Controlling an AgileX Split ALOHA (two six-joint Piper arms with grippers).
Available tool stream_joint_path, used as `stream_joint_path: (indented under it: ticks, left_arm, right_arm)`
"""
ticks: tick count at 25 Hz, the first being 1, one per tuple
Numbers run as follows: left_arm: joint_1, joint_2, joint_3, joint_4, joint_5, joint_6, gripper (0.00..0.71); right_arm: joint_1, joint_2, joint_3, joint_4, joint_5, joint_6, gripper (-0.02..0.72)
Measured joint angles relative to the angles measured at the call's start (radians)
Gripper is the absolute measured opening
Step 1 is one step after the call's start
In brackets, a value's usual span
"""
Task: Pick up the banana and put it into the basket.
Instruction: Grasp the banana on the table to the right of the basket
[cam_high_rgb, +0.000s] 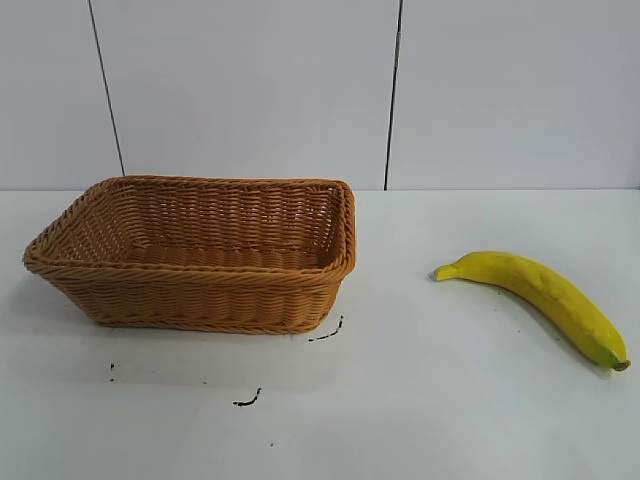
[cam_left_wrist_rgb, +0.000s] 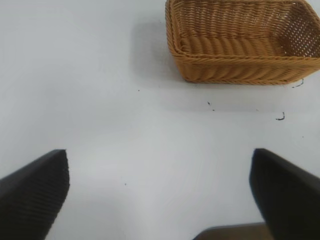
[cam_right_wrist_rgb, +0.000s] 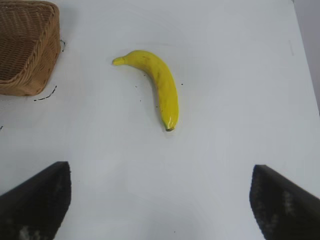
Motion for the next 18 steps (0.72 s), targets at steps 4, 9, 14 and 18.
stream_joint_path:
  ticks: [4, 9, 14, 18]
  left_arm:
    - [0.0, 0.0, 0.0, 0.0, 0.0, 0.0, 0.695]
    - [0.0, 0.0, 0.0, 0.0, 0.0, 0.0, 0.695]
    - [0.0, 0.0, 0.0, 0.0, 0.0, 0.0, 0.695]
    - [0.0, 0.0, 0.0, 0.0, 0.0, 0.0, 0.695]
  right_arm:
    - [0.0, 0.214, -0.105, -0.028, -0.001, -0.029, 0.696]
    - [0.0, 0.437, -0.245, -0.042, -0.002, -0.062, 0.696]
    - [0.0, 0.617, -0.371, -0.042, -0.003, -0.113, 0.696]
    - [0.0, 0.719, -0.447, -0.041, -0.004, -0.17, 0.696]
